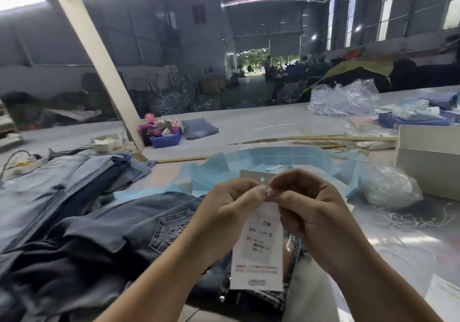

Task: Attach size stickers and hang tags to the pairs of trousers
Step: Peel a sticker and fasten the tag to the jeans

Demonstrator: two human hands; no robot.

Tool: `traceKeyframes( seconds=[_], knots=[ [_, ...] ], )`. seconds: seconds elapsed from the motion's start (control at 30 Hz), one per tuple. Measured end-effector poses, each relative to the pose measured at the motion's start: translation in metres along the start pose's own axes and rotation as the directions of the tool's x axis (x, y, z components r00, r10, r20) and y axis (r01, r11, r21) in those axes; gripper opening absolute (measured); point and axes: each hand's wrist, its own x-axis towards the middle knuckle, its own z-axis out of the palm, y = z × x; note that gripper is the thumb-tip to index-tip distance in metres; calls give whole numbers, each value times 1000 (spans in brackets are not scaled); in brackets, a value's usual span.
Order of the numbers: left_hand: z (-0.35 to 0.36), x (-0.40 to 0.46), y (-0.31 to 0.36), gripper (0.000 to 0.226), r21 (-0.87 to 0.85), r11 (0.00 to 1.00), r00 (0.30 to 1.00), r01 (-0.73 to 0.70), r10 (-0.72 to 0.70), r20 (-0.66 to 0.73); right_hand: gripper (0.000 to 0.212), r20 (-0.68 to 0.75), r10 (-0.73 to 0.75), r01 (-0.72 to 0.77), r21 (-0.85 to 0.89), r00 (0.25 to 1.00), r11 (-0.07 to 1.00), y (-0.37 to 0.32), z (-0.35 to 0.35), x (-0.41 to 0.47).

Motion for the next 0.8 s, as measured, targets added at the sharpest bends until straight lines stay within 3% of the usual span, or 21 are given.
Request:
traceKeyframes(
  seconds=[0.13,0.33,0.63,0.8],
  knots=[
    [-9,-16,3,28,98,995,998,8,-3,-60,27,-54,6,-10,-84,999,996,3,11,-9],
    [-22,-26,2,18,-84,983,986,164,-160,49,33,-65,-3,-8,-172,998,985,0,21,-13],
    [-35,-31,-15,15,-102,970,975,221,-220,21,29,-110,-7,-20,-245,994,969,0,10,-11],
    [-41,-23,-15,20,-82,975,963,205,-216,-159,25,-83,36,-62,-344,996,937,5,-3,-8]
  ],
)
